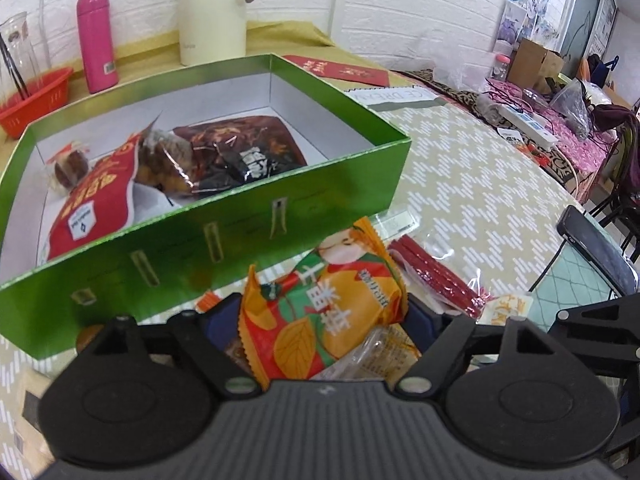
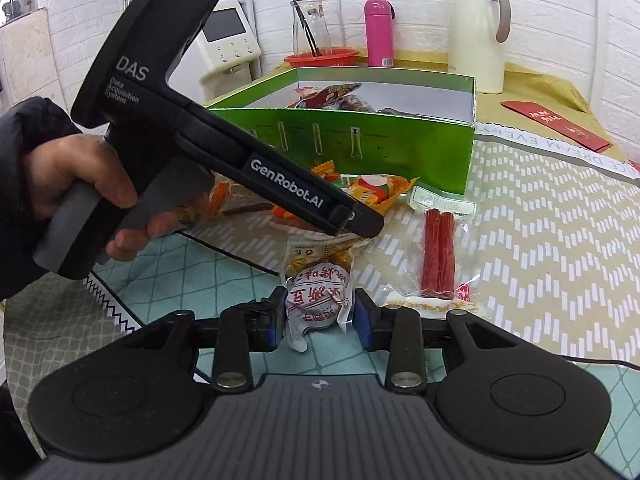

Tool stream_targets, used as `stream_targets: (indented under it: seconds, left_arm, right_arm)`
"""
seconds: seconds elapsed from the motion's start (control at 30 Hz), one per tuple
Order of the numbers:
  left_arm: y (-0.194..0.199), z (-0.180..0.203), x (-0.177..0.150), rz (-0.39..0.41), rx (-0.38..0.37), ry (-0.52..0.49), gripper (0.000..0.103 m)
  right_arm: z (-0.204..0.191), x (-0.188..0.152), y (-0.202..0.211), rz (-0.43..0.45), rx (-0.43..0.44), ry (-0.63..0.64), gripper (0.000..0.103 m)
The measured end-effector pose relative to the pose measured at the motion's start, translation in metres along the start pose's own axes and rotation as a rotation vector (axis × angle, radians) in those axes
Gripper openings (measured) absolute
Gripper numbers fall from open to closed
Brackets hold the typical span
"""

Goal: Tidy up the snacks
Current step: 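Carry both packets into the green box and open both grippers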

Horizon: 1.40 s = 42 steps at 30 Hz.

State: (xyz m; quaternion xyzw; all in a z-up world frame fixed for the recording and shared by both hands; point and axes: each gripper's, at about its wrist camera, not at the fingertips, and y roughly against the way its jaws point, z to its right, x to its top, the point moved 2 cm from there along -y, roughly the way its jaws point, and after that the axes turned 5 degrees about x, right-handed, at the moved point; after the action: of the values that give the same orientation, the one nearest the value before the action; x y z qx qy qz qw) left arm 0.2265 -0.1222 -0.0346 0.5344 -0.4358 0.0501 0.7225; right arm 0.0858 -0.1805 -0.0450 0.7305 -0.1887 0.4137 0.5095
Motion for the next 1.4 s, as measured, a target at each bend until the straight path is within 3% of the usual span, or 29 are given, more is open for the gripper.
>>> stream_targets:
  seconds: [0.17, 0.5, 0.7, 0.83, 1.03, 1.4]
  left_arm:
    - [0.007, -0.003, -0.002, 0.017, -0.009, 0.034, 0.059]
    - [0.056, -0.01, -0.008, 0.086, -0.064, 0.084, 0.058]
    - [0.106, -0.03, 0.016, 0.2, -0.044, 0.108, 0.058]
    - [0.121, -0.053, 0.04, 0.262, 0.012, 0.132, 0.058]
    - [0.092, -0.099, 0.075, 0.253, 0.074, 0.234, 0.058]
    - [0.02, -0.139, 0.1, 0.17, 0.116, 0.289, 0.058]
  right_arm:
    - [-0.003, 0.002, -0.004, 0.0, -0.013, 0.02, 0.062]
    - [-0.016, 0.013, 0.024, 0.052, -0.019, 0.064, 0.06]
    - [-0.016, 0.049, 0.041, 0.139, -0.027, 0.108, 0.06]
    - [-0.005, 0.083, 0.035, 0.192, -0.048, 0.104, 0.06]
    - [0.022, 0.122, -0.003, 0.216, -0.096, 0.058, 0.06]
    - [0.071, 0.135, -0.069, 0.167, -0.143, -0.047, 0.061]
